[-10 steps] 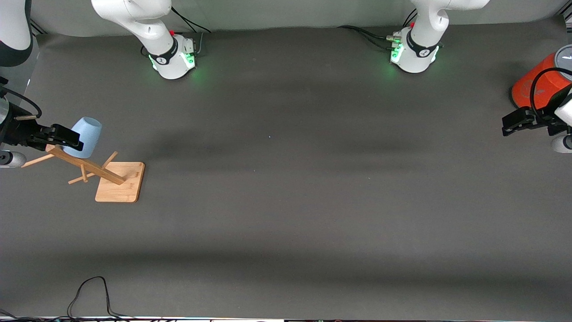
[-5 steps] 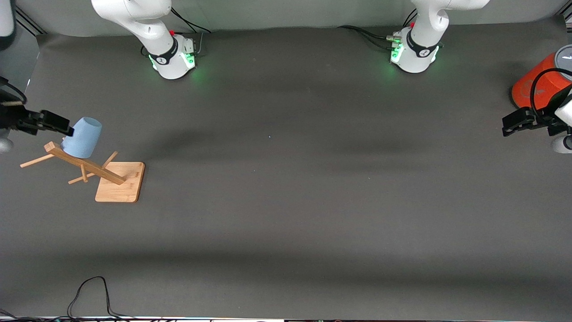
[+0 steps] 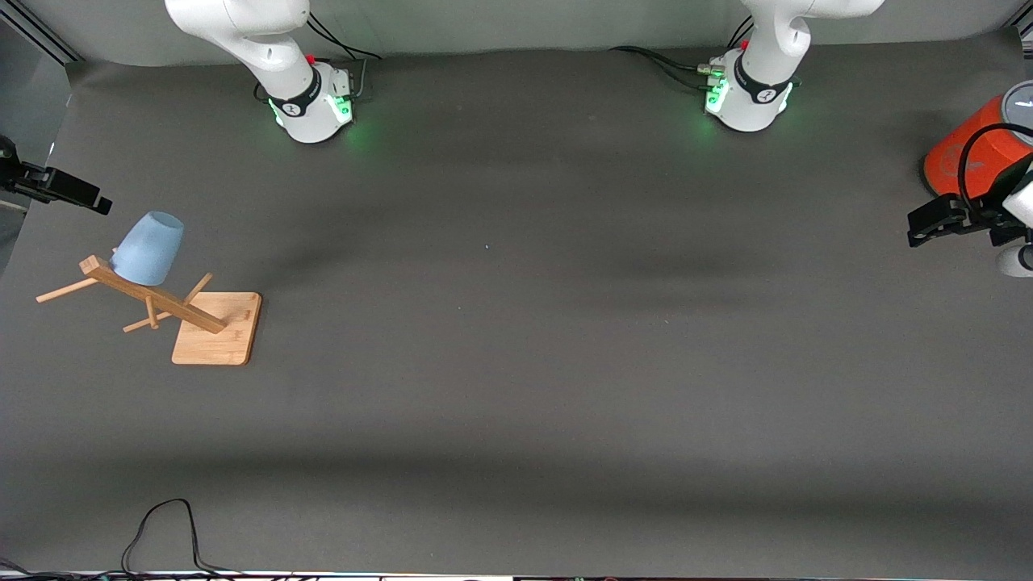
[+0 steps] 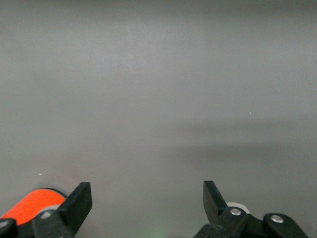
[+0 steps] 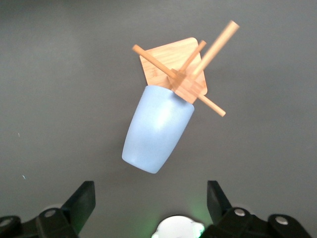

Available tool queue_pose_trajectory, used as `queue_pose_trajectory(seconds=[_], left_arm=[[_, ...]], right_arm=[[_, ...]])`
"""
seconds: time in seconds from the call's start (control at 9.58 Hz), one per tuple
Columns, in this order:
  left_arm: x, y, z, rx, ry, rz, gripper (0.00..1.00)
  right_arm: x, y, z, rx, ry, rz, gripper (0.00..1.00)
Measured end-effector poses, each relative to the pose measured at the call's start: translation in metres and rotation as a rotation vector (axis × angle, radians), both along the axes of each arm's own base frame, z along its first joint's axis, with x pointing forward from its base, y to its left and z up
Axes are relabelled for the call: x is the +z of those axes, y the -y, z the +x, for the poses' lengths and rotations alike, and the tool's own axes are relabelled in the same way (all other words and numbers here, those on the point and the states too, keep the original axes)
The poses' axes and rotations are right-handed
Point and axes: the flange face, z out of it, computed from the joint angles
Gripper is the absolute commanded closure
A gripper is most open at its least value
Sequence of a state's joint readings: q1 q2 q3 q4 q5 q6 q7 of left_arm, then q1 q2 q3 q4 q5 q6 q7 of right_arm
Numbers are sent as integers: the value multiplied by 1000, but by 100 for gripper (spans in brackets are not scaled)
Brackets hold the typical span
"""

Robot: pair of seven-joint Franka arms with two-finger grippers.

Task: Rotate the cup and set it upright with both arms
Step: 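Lift the blue cup off the mug tree peg with the right gripper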

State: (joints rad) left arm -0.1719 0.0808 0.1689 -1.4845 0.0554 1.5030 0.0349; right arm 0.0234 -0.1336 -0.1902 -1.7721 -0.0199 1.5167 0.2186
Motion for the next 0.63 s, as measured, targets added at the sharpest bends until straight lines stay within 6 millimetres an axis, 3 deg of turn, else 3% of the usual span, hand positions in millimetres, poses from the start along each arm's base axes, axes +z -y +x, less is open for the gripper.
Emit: queue_pose_trajectory(seconds=[0.31,0.63], left_arm=[[0,-3,0,5,3,0,0],[0,-3,2,4,16,0,0]], right_arm=[[-11,-4,4,-394,4,-49,0],[-46,8,8,-485,28,-53,0]])
